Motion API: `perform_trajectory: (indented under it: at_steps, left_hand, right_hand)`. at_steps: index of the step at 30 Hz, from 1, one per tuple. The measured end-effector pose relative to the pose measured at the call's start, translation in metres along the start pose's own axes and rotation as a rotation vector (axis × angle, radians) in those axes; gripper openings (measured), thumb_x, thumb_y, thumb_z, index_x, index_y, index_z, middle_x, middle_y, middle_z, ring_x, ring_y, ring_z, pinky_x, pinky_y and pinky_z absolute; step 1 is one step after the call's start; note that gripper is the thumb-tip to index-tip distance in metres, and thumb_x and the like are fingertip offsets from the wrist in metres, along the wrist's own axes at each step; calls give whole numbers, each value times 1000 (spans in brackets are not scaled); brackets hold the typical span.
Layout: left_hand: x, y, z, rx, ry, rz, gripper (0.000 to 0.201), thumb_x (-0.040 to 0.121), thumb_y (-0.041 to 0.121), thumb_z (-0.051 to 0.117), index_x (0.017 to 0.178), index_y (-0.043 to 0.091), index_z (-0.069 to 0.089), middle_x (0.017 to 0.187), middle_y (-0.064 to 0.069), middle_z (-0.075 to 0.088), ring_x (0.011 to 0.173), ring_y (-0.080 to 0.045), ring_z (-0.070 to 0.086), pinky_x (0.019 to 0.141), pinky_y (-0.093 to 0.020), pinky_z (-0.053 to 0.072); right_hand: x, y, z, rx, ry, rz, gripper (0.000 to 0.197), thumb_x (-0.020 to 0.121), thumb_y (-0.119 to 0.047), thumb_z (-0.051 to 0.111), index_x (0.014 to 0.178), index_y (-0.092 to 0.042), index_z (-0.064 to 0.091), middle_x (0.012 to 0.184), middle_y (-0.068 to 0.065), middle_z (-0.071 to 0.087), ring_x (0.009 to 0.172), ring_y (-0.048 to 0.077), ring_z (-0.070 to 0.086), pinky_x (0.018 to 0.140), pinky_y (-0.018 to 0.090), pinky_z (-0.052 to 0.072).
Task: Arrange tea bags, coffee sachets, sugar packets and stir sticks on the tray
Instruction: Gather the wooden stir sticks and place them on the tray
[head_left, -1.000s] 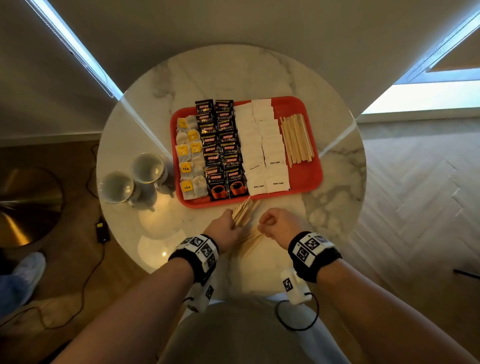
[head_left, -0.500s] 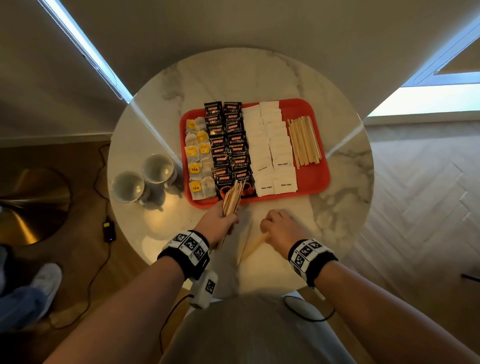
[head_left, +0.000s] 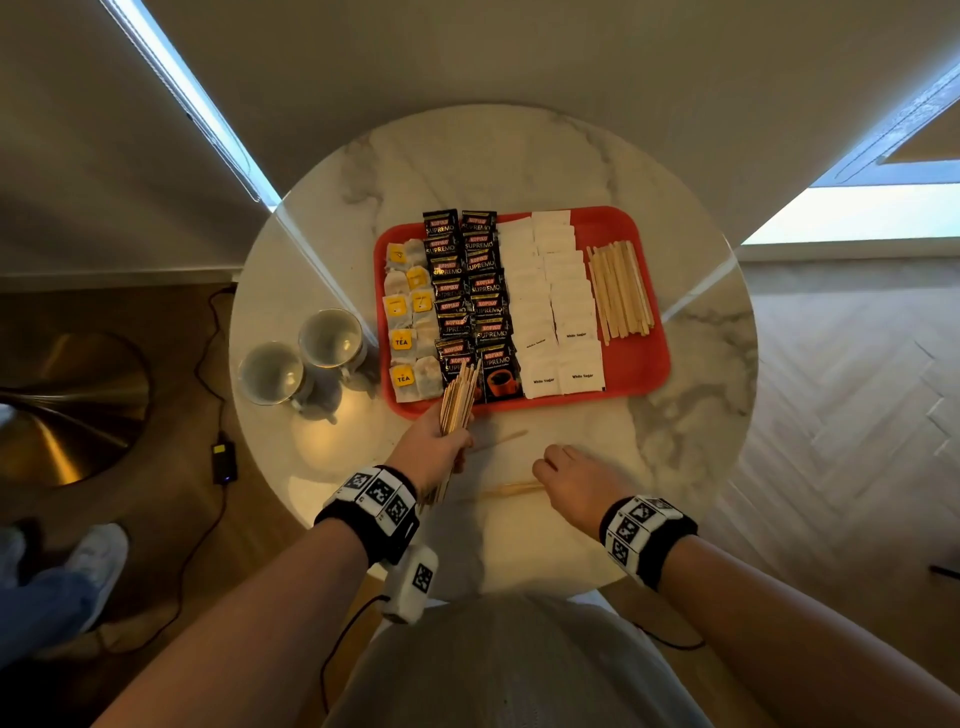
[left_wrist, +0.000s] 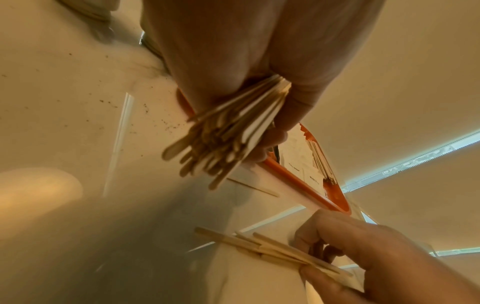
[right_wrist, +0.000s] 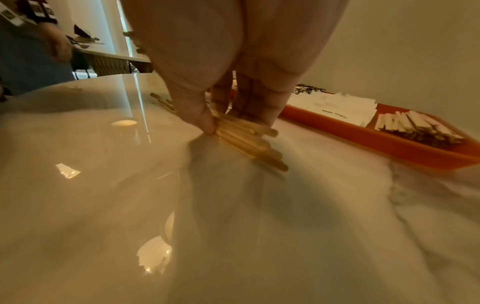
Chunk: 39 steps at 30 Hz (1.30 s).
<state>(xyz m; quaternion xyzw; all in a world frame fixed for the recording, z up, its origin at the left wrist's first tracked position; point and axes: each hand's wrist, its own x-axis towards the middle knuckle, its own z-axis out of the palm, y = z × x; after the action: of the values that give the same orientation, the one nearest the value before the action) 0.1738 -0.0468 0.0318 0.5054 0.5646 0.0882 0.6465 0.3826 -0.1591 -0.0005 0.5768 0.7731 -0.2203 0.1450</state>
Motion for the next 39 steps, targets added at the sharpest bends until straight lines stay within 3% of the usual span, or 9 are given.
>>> perform_trajectory:
  at_steps: [3,6,9,17,23,26,30,35,39]
  left_hand:
    - [-1,-4,-1,-34,11,-2,23,89,3,58,108,16,57,79,-8,59,64,-22,57,65,-38,53]
    - [0,-9,-2,-75,38,-26,24,89,3,58,110,12,58,77,-7,60,64,-22,57,68,-40,53]
    - [1,-10,-3,-107,58,-26,19,92,4,58,111,9,58,77,-9,60,65,-22,57,68,-40,52]
    - [2,-2,12,-311,63,-30,11,99,10,56,110,14,58,93,-9,67,76,-19,62,66,-35,52]
    - [1,21,35,-462,-13,63,21,99,23,60,117,12,61,111,-14,73,100,-27,71,85,-41,58]
    - [6,18,28,-324,40,107,27,93,27,69,113,11,64,106,-17,73,101,-33,71,93,-52,57]
    - [10,8,14,-246,132,84,19,97,28,63,109,14,64,92,-8,76,91,-28,73,91,-51,57]
    - [7,-10,0,-271,181,26,26,90,34,69,108,16,62,77,-4,68,70,-28,64,78,-54,58]
    - [2,-13,-1,-252,204,35,24,95,26,66,107,7,59,71,-5,60,64,-24,57,67,-44,53]
  right_hand:
    - [-3,-3,-1,-7,-22,27,43,91,1,51,133,-3,51,129,17,55,118,34,54,99,41,45]
    - [-5,-5,3,-12,-48,14,36,69,2,75,104,-3,67,100,16,67,88,31,66,75,38,56]
    - [-5,-4,-3,85,-65,73,31,85,0,61,116,-3,62,113,15,62,101,32,61,87,39,50]
    - [-3,2,-46,1047,100,393,10,90,-16,72,98,-20,68,90,0,69,83,13,66,71,12,50]
    - [25,-20,-75,1418,116,300,9,94,-10,68,99,-18,69,92,4,73,88,18,73,78,30,61]
    - [36,-25,-77,1302,131,294,7,90,-22,70,93,-27,72,87,2,76,87,21,75,85,43,62]
    - [37,-18,-73,917,159,368,20,93,-45,66,82,-29,71,77,-4,72,75,16,69,75,35,58]
    - [52,-15,-45,363,76,220,26,101,-19,54,123,-18,66,121,4,61,105,27,62,90,41,52]
    - [58,-20,-34,114,36,116,25,88,1,56,112,-1,65,112,19,62,99,39,62,80,46,52]
